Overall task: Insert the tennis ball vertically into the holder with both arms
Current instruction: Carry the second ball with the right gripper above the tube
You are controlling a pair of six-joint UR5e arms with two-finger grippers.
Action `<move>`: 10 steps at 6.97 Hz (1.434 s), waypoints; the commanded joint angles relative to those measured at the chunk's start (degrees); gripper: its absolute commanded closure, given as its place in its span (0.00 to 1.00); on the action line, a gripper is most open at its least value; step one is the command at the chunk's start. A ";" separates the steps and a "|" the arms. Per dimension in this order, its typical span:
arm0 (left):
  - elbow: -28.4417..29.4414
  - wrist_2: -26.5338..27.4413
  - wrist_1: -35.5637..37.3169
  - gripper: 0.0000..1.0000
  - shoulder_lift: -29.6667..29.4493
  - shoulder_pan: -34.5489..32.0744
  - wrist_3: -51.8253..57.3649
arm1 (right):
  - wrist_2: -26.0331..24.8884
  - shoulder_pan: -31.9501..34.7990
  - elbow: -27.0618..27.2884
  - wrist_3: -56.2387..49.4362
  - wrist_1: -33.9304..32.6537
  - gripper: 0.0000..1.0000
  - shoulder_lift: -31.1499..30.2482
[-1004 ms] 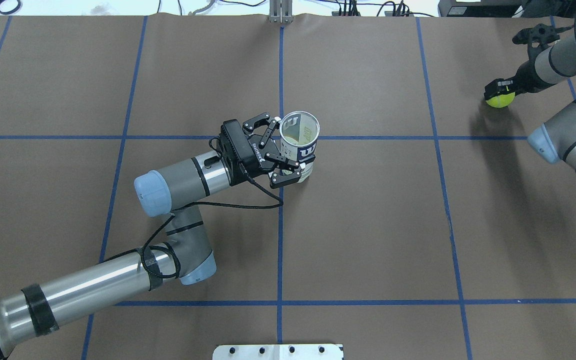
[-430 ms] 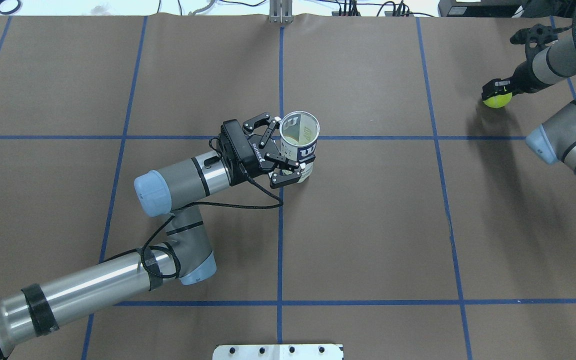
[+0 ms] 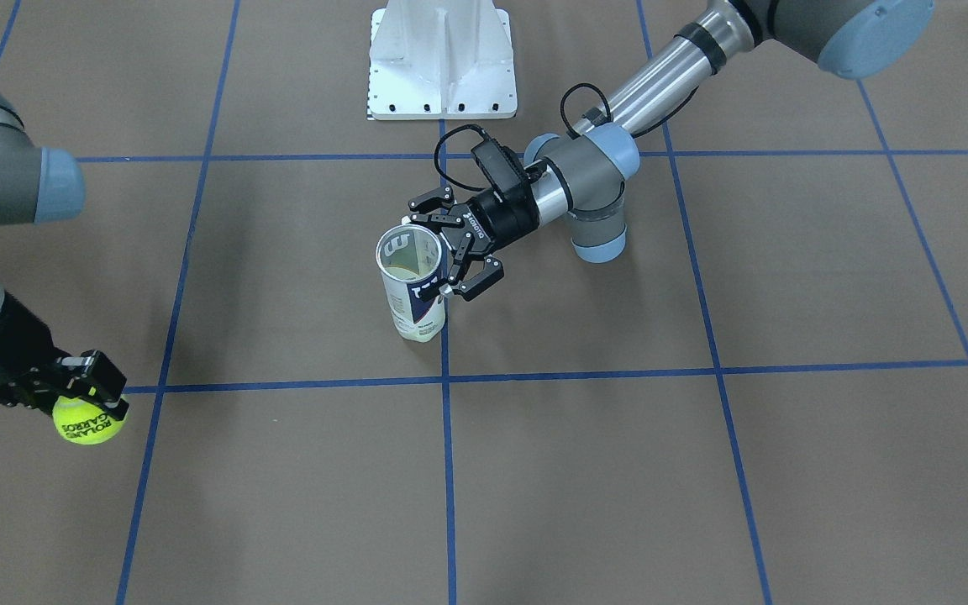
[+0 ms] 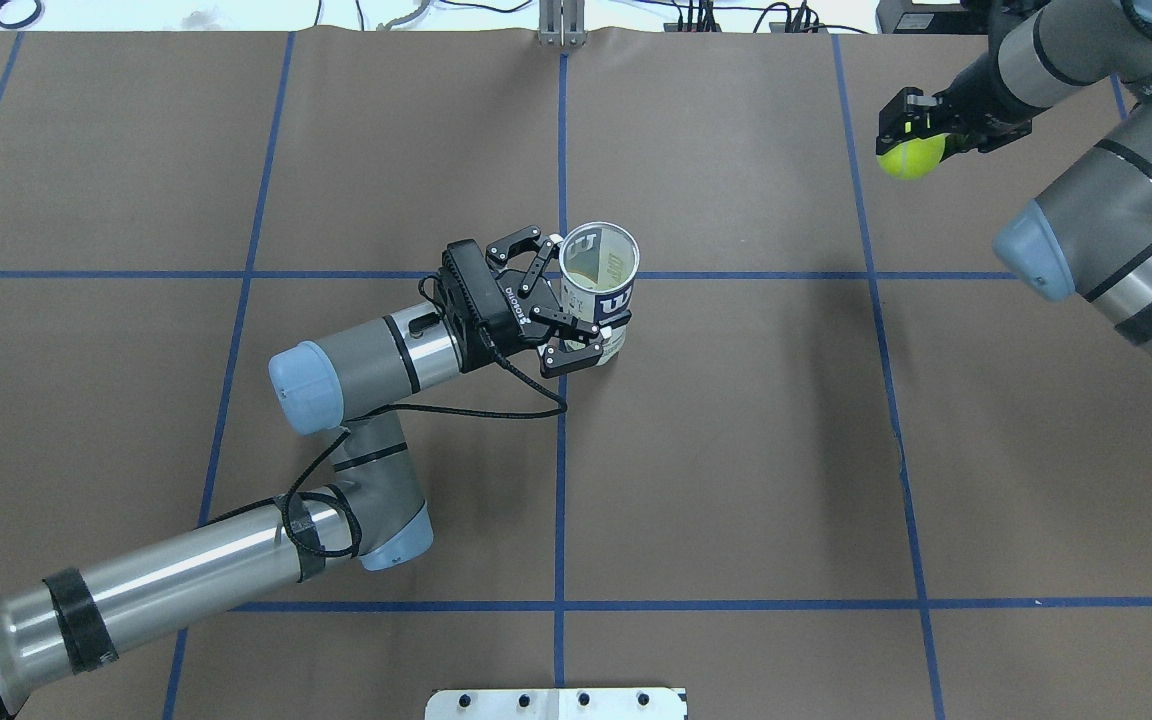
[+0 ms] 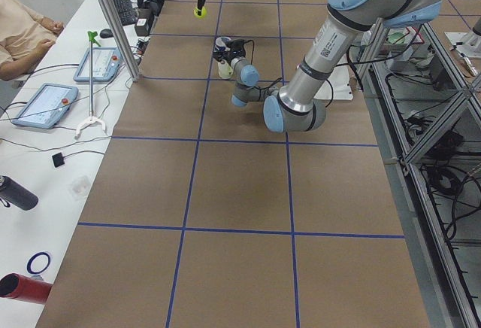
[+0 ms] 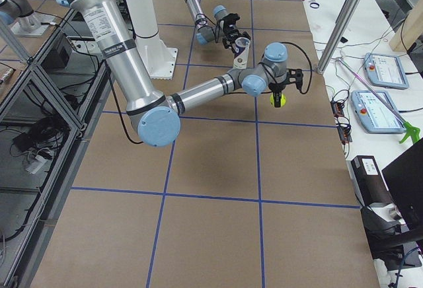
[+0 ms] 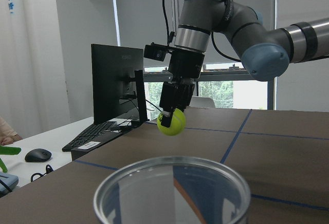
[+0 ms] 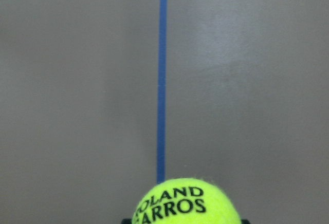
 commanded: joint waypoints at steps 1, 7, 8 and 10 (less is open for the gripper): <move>-0.05 0.00 0.00 0.00 0.00 0.15 0.00 | -3.63 -7.53 14.63 12.06 -17.97 1.00 5.27; -0.14 0.00 0.00 0.00 -0.18 0.85 0.00 | -15.96 -22.60 16.62 31.10 -33.46 1.00 22.71; -0.05 0.00 0.00 0.00 -0.26 0.94 0.00 | -16.06 -22.69 16.53 31.10 -33.46 1.00 22.63; -0.05 0.00 0.00 0.00 -0.35 1.20 0.00 | -17.89 -22.69 16.71 31.01 -33.46 0.01 22.46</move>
